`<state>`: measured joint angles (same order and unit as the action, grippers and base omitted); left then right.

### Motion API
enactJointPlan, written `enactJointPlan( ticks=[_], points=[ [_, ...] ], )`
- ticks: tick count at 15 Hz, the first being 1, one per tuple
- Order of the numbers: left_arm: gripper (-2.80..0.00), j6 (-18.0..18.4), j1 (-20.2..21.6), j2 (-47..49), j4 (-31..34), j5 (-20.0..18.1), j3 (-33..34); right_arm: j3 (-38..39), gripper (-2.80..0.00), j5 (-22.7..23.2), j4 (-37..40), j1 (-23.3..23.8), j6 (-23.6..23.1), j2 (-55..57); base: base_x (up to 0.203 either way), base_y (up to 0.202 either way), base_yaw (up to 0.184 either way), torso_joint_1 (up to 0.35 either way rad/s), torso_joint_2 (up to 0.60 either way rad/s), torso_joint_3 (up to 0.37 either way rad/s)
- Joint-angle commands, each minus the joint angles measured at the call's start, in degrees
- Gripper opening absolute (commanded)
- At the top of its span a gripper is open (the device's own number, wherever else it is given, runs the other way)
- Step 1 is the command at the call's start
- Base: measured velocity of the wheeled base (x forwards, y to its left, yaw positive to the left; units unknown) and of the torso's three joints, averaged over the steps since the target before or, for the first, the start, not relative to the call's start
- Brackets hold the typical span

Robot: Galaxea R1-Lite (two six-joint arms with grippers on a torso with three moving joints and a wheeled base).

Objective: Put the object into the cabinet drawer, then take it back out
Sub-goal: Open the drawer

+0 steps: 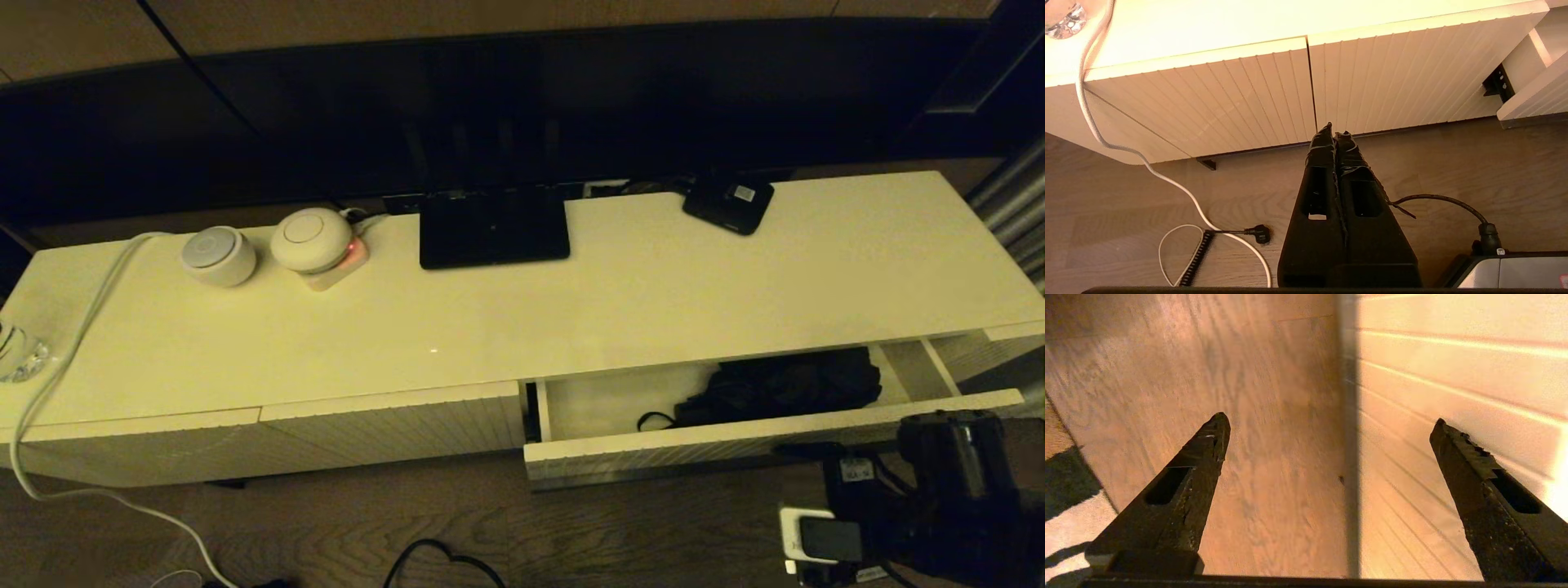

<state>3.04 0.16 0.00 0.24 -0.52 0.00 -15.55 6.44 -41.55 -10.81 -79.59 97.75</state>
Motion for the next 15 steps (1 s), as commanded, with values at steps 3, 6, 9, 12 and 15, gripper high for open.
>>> enactJointPlan(
  ticks=[3, 6, 9, 12, 15],
  points=[
    [-2.80, -0.1, 0.0, 0.0, 0.0, 0.0, 0.2, 7.1, 0.00, -0.3, 5.0, -0.7, 0.6, -14.5, 0.000, 0.000, 0.000, 0.000, 0.00, 0.000],
    [-2.80, 0.0, 0.0, 0.0, 0.0, 0.0, 0.2, 6.8, 0.00, -0.3, 10.8, -0.6, 5.3, -21.0, 0.000, 0.000, 0.000, 0.000, 0.00, 0.000],
    [-2.80, 0.0, 0.0, 0.0, 0.0, 0.0, 0.2, 4.8, 0.00, -0.3, 20.2, -0.5, 12.9, -31.0, 0.000, 0.000, 0.000, 0.000, 0.00, 0.000],
    [-2.80, 0.0, 0.0, 0.0, 0.0, 0.0, 0.2, -4.0, -2.80, -0.2, 45.1, -0.5, 19.5, -42.1, 0.000, 0.000, 0.000, 0.000, 0.00, 0.000],
    [-2.80, 0.0, 0.0, 0.0, 0.0, 0.0, 0.2, -15.2, -2.80, -0.1, 65.1, -0.2, 33.8, -48.0, 0.000, 0.000, 0.000, 0.000, 0.00, 0.000]
  ],
)
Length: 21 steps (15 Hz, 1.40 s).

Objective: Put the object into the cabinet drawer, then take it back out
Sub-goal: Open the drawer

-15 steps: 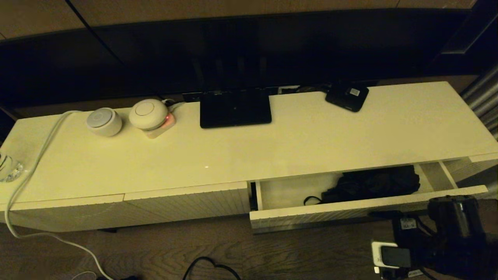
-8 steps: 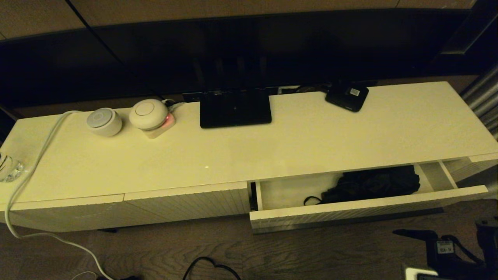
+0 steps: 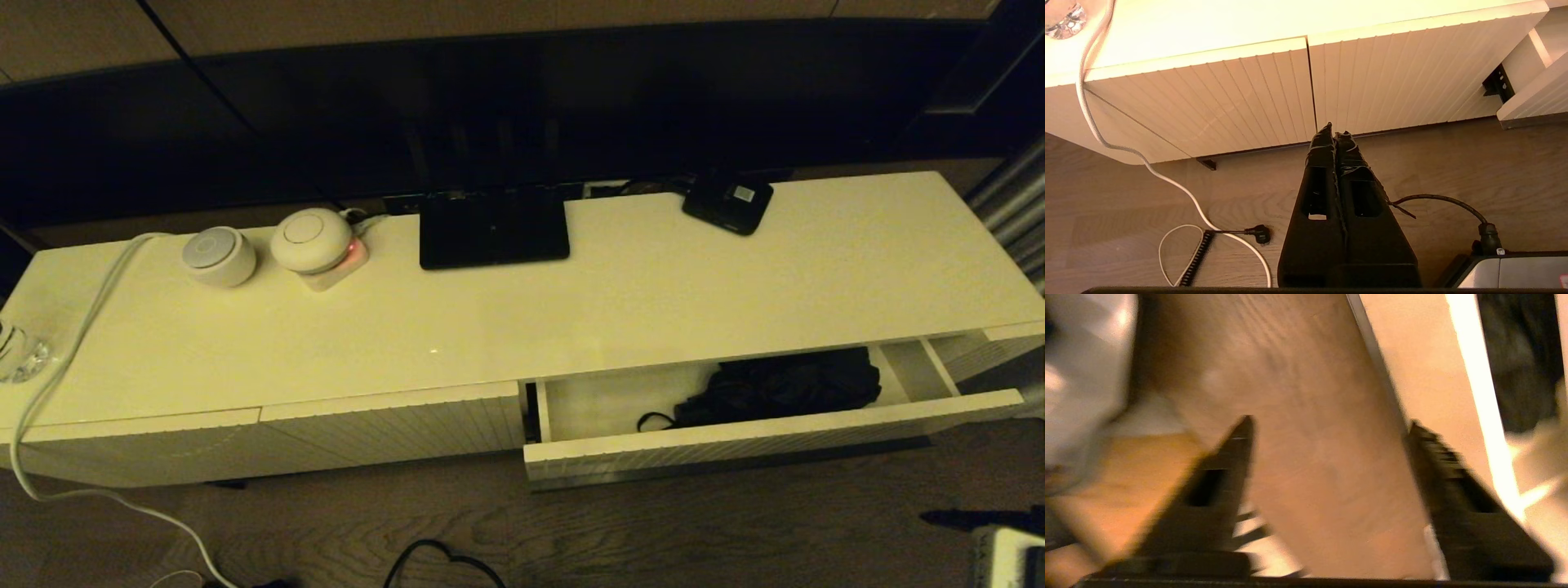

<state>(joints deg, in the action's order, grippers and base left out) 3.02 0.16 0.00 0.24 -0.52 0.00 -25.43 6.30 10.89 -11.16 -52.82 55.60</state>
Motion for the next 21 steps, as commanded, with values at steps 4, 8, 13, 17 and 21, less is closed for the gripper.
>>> enactJointPlan(
  ticks=[4, 8, 13, 17, 21],
  points=[
    [-2.80, 0.0, 0.0, 0.0, 0.0, 0.0, 0.2, -14.3, -2.80, 1.9, 20.9, 0.4, 32.0, -6.5, 0.000, 0.000, 0.000, 0.000, 0.00, 0.000],
    [-2.80, 0.0, 0.0, 0.0, 0.0, 0.0, 0.2, -20.8, -2.80, 3.0, 23.4, 0.4, 53.0, 0.5, 0.000, 0.000, 0.000, 0.000, 0.00, 0.000],
    [-2.80, 0.0, 0.0, 0.0, 0.0, 0.0, 0.2, -25.9, -2.80, 1.3, 22.7, -0.4, 58.0, 14.3, 0.000, 0.000, 0.000, 0.000, 0.00, 0.000],
    [-2.80, 0.0, 0.0, 0.0, 0.0, 0.0, 0.2, -27.1, -2.80, 0.6, 14.8, -0.4, 58.4, 23.0, 0.000, 0.000, 0.000, 0.000, 0.00, 0.000],
    [-2.80, 0.0, 0.0, 0.0, 0.0, 0.0, 0.2, -26.8, -2.80, -0.3, 9.2, -0.3, 58.4, 29.2, 0.000, 0.000, 0.000, 0.000, 0.00, 0.000]
  ],
)
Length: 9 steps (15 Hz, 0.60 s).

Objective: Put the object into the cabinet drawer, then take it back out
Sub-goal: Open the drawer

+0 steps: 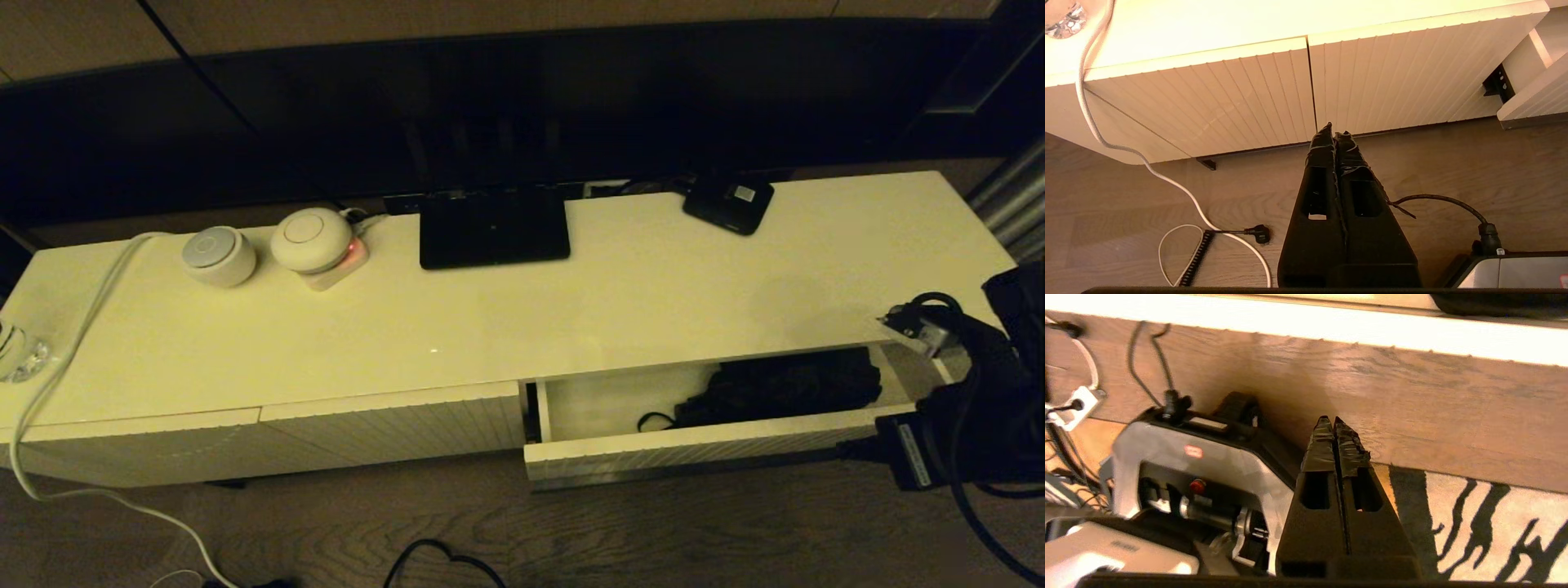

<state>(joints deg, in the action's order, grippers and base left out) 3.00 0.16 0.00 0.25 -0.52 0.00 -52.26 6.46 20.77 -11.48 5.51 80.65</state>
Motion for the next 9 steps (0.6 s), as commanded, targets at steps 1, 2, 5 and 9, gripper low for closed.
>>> enactJointPlan(
  ticks=[1, 2, 5, 9],
  points=[
    [-2.80, 0.0, 0.0, 0.0, 0.0, 0.0, 0.2, 0.2, -2.80, -2.2, -2.4, 0.2, 0.1, 5.2, 0.000, 0.000, 0.000, 0.000, 0.00, 0.000],
    [-2.80, 0.1, 0.0, 0.0, 0.0, 0.0, 0.2, 0.3, -2.80, -4.1, -4.5, 0.3, 0.1, 6.1, 0.000, 0.000, 0.000, 0.000, 0.00, 0.000],
    [-2.80, 0.0, 0.0, 0.0, 0.0, 0.0, 0.2, 0.9, -2.80, -6.7, -8.5, 0.3, 0.2, 7.9, 0.000, 0.000, 0.000, 0.000, 0.00, 0.000],
    [-2.80, 0.0, 0.0, 0.0, 0.0, 0.0, 0.2, 1.1, -2.80, -6.9, -10.3, 0.3, 1.2, 8.5, 0.000, 0.000, 0.000, 0.000, 0.00, 0.000]
  ],
)
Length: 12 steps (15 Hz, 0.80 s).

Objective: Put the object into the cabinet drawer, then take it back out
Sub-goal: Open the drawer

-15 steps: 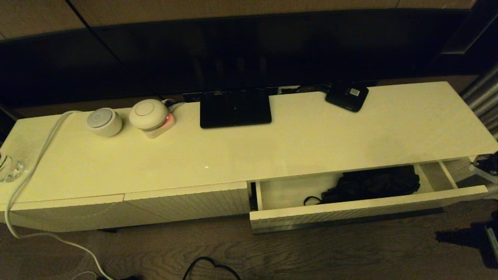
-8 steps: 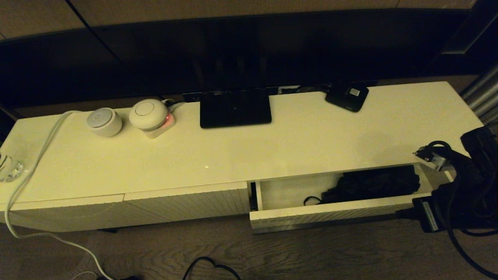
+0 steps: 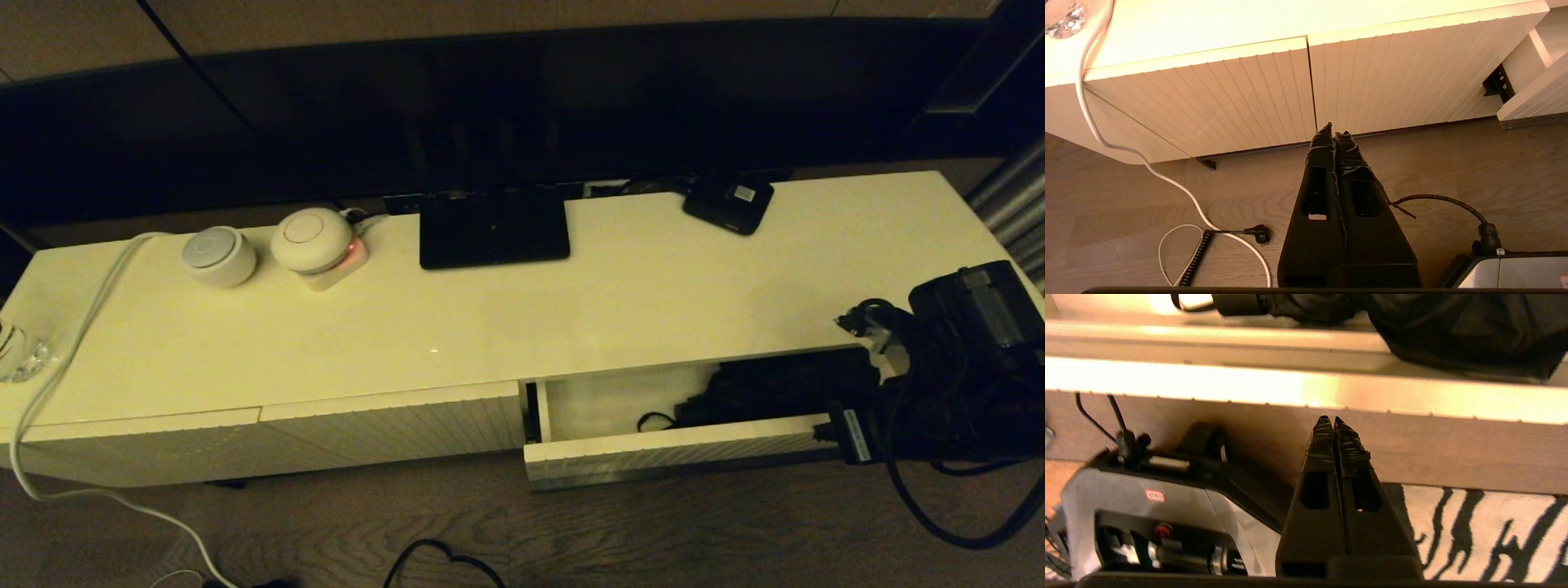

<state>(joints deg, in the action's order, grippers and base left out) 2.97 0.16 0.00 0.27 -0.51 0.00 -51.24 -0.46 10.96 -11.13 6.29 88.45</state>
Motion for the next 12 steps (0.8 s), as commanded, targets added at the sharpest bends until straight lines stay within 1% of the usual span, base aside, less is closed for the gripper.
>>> enactJointPlan(
  ticks=[1, 3, 7, 9, 12],
  points=[
    [-2.80, 0.1, 0.0, 0.0, 0.0, 0.0, 0.2, 0.3, -2.80, -0.1, -1.6, 0.0, 0.9, 1.1, 0.000, 0.000, 0.000, 0.000, 0.00, 0.000],
    [-2.80, 0.0, 0.0, 0.0, 0.0, 0.0, 0.2, 1.5, -2.80, -1.4, -5.0, -0.1, 0.9, 1.5, 0.000, 0.000, 0.000, 0.000, 0.00, 0.000],
    [-2.80, 0.1, 0.0, 0.0, 0.0, 0.0, 0.2, 1.6, -2.80, -3.7, -5.8, -0.6, 0.9, 0.7, 0.000, 0.000, 0.000, 0.000, 0.00, 0.000],
    [-2.80, 0.1, 0.0, 0.0, 0.0, 0.0, 0.2, 1.7, -2.80, -3.7, -6.0, -0.7, 1.1, 0.6, 0.000, 0.000, 0.000, 0.000, 0.00, 0.000],
    [-2.80, 0.1, 0.0, 0.0, 0.0, 0.0, 0.2, 2.5, -2.80, -3.7, -10.6, -0.8, 2.1, 1.7, 0.000, 0.000, 0.000, 0.000, 0.00, 0.000]
  ],
)
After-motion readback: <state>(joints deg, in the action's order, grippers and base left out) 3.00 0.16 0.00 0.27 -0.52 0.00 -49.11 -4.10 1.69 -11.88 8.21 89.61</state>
